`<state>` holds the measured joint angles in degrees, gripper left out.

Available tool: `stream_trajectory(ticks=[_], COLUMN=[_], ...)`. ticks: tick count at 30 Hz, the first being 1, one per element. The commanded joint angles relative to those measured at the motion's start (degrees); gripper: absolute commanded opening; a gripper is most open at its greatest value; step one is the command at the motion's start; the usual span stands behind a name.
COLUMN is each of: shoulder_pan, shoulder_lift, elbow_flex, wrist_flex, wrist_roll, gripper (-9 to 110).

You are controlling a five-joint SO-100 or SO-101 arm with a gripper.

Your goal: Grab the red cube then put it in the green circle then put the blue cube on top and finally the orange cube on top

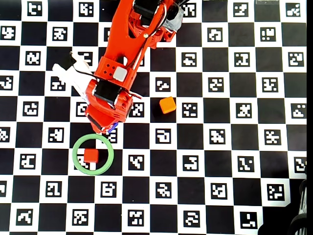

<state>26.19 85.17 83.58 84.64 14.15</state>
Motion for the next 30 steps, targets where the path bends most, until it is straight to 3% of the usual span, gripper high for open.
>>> stream_trajectory(ticks=[1,13,30], shoulder_pan=[0.70,1.05,0.44], shoulder_lift=[0.44,-2.55,-13.62], elbow_flex=[-8.88,-21.09,-40.61], wrist_flex=[3.69,11.51,16.79], wrist_roll=[-4.39,-18.28,-26.89], gripper=[7,7,7])
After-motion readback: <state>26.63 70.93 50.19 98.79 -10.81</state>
